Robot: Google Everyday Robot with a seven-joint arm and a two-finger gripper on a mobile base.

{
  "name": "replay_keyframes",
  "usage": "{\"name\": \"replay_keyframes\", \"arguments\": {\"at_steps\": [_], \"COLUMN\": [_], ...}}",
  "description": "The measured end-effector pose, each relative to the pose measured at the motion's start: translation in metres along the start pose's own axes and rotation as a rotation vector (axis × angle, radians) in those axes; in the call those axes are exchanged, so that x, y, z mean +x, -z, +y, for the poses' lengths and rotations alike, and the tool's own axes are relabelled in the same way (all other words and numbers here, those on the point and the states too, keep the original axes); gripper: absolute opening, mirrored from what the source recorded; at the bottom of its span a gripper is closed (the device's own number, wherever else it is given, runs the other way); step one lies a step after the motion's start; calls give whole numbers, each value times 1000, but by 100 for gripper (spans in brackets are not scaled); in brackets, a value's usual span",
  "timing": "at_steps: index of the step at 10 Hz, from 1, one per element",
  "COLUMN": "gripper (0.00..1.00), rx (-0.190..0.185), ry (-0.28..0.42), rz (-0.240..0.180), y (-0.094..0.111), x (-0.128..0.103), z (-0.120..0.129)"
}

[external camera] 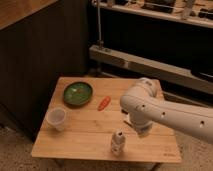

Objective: Knock the bottle over

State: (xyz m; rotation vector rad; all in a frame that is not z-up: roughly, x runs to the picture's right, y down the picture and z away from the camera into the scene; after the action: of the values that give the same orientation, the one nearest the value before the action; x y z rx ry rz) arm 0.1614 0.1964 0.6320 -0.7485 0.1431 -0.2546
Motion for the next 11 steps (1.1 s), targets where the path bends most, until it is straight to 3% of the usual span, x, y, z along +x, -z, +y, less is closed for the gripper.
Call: {"name": "replay_keyframes", "arguments": {"at_steps": [2, 7, 11], "gripper": [20, 20, 20], "rx": [-15, -53, -90], "ry": [33, 30, -14], "rz": [52, 132, 190], "y": [-1, -9, -27], "x": [-10, -16, -15], "z": [18, 48, 63]}}
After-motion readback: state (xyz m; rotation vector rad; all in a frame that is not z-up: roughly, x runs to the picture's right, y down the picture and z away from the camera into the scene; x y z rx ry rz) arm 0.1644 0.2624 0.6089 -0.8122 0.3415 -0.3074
